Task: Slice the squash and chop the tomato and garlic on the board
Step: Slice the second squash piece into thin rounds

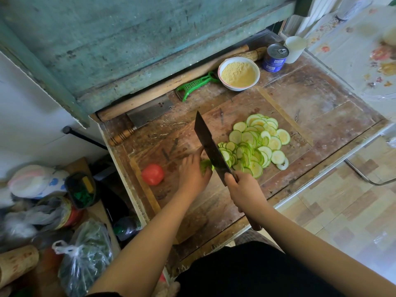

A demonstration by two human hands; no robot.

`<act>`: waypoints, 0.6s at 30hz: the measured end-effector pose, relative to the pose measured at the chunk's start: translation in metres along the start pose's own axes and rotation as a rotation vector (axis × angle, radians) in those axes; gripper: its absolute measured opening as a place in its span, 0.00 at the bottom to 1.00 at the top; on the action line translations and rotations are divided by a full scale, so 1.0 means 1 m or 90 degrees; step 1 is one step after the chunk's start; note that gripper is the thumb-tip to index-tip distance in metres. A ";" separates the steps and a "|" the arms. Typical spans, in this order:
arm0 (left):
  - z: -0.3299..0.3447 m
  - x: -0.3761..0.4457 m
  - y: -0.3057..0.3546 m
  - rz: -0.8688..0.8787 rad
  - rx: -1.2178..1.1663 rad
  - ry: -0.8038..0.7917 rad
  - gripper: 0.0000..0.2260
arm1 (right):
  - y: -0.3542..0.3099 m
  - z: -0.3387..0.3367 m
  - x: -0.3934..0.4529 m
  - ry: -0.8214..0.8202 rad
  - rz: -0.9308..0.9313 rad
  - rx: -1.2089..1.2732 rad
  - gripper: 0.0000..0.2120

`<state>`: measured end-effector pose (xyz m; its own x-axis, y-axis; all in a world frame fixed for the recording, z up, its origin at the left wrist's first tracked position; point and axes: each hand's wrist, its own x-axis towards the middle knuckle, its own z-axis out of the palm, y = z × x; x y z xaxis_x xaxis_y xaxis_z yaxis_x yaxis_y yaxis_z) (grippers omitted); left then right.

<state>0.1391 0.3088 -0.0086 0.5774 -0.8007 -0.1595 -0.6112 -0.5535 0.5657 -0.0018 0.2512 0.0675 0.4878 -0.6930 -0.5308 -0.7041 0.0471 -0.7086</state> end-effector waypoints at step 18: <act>0.000 -0.001 0.000 0.008 0.000 0.009 0.29 | 0.008 0.013 0.013 0.002 0.027 -0.011 0.14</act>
<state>0.1379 0.3097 -0.0086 0.5770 -0.8044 -0.1416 -0.6187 -0.5437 0.5672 0.0057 0.2523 0.0485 0.4558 -0.6925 -0.5591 -0.7332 0.0640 -0.6770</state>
